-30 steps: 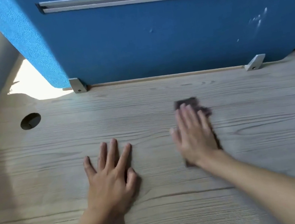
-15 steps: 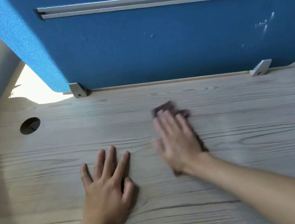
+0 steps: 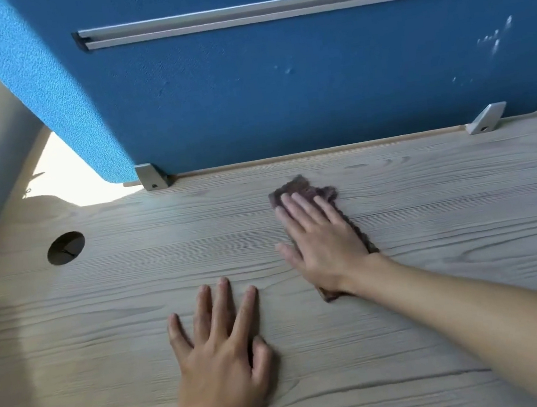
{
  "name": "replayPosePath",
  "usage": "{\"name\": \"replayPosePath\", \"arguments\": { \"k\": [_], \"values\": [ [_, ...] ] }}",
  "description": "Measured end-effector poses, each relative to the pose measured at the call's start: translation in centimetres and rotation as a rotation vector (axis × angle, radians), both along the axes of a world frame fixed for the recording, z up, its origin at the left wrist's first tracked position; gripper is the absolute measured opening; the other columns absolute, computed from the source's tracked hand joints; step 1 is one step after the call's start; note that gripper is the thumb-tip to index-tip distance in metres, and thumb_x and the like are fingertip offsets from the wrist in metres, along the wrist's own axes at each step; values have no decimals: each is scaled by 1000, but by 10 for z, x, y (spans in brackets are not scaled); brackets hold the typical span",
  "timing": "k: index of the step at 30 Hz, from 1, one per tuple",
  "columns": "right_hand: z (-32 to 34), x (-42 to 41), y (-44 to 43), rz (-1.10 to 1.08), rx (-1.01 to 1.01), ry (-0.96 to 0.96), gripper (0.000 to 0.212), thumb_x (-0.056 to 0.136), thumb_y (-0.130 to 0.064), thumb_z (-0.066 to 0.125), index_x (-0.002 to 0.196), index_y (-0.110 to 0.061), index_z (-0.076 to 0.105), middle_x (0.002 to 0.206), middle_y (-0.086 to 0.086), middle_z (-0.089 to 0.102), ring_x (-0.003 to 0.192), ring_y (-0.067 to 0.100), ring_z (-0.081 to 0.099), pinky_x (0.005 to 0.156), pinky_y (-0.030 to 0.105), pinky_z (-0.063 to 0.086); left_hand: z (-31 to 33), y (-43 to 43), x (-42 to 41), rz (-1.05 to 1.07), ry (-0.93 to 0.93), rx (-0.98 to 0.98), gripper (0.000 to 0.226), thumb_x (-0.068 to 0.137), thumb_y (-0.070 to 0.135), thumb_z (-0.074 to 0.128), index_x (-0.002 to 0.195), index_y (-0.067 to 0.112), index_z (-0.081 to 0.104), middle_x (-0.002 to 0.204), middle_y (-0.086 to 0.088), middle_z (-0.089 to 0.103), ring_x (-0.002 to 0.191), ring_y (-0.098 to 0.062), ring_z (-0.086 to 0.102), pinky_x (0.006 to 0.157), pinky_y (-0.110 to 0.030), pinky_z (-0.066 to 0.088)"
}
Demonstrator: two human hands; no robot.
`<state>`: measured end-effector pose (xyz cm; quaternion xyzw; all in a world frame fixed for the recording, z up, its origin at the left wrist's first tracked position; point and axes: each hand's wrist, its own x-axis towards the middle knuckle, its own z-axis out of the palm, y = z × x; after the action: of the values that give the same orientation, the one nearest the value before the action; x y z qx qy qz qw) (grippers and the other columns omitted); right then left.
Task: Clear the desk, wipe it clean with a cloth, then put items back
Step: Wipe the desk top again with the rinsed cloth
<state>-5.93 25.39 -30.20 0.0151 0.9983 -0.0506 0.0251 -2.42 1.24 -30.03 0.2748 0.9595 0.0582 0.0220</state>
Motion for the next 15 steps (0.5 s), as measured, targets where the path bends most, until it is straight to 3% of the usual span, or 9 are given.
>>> {"name": "replayPosePath", "arguments": {
  "k": [2,3,5,7,9,11,15],
  "values": [
    [6,3,4,254,-14,-35,70,98,-55,9,159,-22,16,166,-2,5,153,12,1,123,40,0,1,0,0,0,1,1,68,76,43,46,142,30,54,156,-10,40,141,-35,41,107,-71,22],
    [7,-4,20,267,-8,-32,67,98,-53,11,158,-23,19,166,-3,8,153,12,5,123,41,3,1,0,0,2,7,6,69,76,44,46,142,30,54,156,-9,40,141,-34,41,107,-71,23],
    [5,-25,60,23,25,24,67,98,-50,8,157,-22,22,166,0,13,153,14,9,124,43,8,0,0,-3,4,15,17,69,75,44,47,142,30,55,156,-9,40,141,-34,41,107,-71,23],
    [3,-41,86,-361,34,-6,66,100,-49,7,158,-19,16,167,1,11,153,15,5,124,40,4,0,0,-2,3,19,17,70,74,45,47,142,30,55,155,-10,41,141,-35,41,107,-71,23],
    [1,-56,69,-552,37,-26,67,101,-49,7,159,-16,10,167,2,5,153,16,0,124,41,0,1,1,-3,-6,14,13,71,73,45,47,142,29,55,155,-11,42,140,-37,42,106,-72,23],
    [1,-61,15,-426,25,8,72,99,-53,9,159,-14,10,167,4,4,153,18,-1,123,43,-1,0,1,-3,-10,17,6,72,72,45,47,141,29,55,155,-12,42,140,-37,42,106,-73,23],
    [7,-54,-57,194,-50,-23,64,103,-52,17,159,-22,14,167,-1,6,153,13,1,123,39,-4,2,1,-3,-13,0,4,72,71,45,48,140,29,57,154,-11,43,138,-36,44,105,-72,25]
  ]
}}
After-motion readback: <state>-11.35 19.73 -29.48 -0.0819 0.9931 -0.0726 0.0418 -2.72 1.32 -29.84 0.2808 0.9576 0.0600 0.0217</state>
